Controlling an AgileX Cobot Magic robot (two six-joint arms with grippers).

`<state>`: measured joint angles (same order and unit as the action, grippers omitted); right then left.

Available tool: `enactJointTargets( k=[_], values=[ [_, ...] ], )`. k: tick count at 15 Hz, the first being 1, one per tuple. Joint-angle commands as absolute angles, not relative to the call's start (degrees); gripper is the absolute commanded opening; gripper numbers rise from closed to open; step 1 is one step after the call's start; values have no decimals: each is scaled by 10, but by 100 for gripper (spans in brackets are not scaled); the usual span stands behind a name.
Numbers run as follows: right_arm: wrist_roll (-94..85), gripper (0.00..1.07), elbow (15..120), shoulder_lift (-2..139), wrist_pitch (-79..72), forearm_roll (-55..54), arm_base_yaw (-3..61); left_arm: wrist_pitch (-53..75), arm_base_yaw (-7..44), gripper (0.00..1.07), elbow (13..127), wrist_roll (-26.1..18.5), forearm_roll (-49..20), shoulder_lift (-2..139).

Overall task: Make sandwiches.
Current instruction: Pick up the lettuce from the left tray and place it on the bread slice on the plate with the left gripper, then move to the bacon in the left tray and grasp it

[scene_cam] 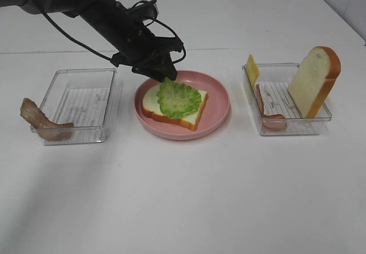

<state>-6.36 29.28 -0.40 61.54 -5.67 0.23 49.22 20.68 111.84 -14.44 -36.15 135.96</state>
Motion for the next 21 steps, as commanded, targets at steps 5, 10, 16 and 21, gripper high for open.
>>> enactJointTargets(
  k=[5, 10, 16, 21],
  values=[
    [-66, 80, 290, -11, 609, -55, 0, 486, 206, 71, 1119, -145, -319, 1343],
    [-66, 80, 290, -11, 609, -55, 0, 506, 206, 70, 1119, -73, -159, 1267],
    [-66, 80, 290, -11, 609, -55, 0, 612, 206, 70, 1119, -39, -40, 1150],
    [-66, 80, 290, -11, 609, -54, 0, 708, 206, 70, 1119, 51, 88, 1082]
  ],
)
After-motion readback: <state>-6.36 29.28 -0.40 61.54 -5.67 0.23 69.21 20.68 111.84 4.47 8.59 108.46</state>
